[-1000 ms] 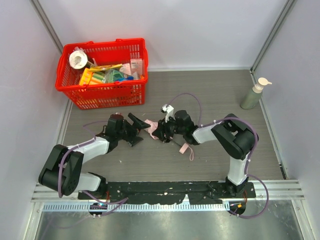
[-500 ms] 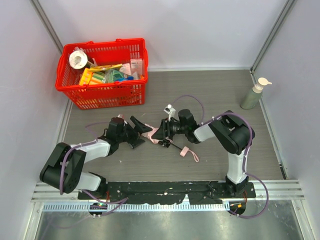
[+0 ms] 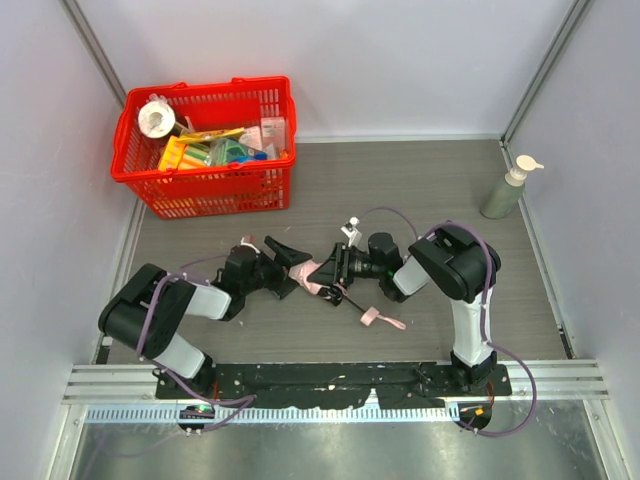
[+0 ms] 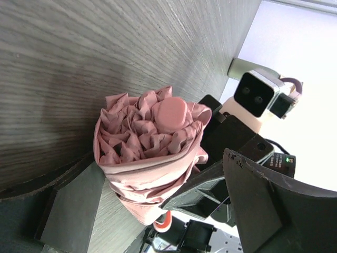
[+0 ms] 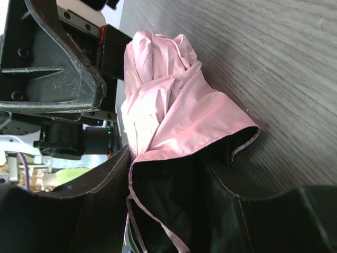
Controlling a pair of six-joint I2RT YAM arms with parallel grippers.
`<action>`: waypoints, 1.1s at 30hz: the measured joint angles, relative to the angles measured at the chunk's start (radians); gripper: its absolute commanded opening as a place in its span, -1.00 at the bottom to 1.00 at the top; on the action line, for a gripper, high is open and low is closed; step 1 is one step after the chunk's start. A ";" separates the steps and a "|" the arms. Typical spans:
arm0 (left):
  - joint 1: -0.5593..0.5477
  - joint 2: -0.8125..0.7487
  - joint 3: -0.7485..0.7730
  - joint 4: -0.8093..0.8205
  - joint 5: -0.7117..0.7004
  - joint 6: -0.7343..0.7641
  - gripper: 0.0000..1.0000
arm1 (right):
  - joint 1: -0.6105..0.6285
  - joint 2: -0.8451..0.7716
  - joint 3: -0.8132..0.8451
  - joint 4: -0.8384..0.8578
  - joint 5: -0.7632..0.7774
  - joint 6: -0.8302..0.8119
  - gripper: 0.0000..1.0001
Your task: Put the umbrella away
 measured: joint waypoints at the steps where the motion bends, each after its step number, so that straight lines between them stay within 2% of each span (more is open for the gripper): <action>1: -0.013 0.000 -0.001 0.002 -0.016 -0.011 0.88 | -0.002 0.005 -0.006 0.019 0.002 0.024 -0.98; 4: -0.045 -0.021 -0.005 -0.016 -0.070 -0.039 0.88 | -0.005 0.023 -0.019 0.071 0.011 0.100 -0.98; 8: -0.071 -0.081 -0.013 -0.092 -0.130 -0.045 0.63 | -0.004 0.048 -0.027 0.127 0.010 0.186 -0.98; 11: -0.075 -0.085 -0.019 -0.106 -0.149 -0.043 0.59 | -0.004 0.066 -0.034 0.172 0.014 0.247 -0.98; 15: -0.077 -0.061 -0.022 -0.065 -0.147 -0.047 0.64 | -0.003 0.069 -0.061 0.210 0.022 0.331 -0.98; 19: -0.080 -0.032 -0.051 0.042 -0.143 -0.052 0.73 | -0.004 0.068 -0.073 0.221 0.037 0.408 -0.98; 26: -0.090 0.008 -0.077 0.202 -0.141 -0.055 0.68 | -0.005 0.043 -0.083 0.215 0.056 0.486 -0.98; 33: -0.102 -0.041 -0.084 0.228 -0.154 -0.078 0.71 | -0.009 -0.052 -0.090 0.183 0.072 0.526 -0.98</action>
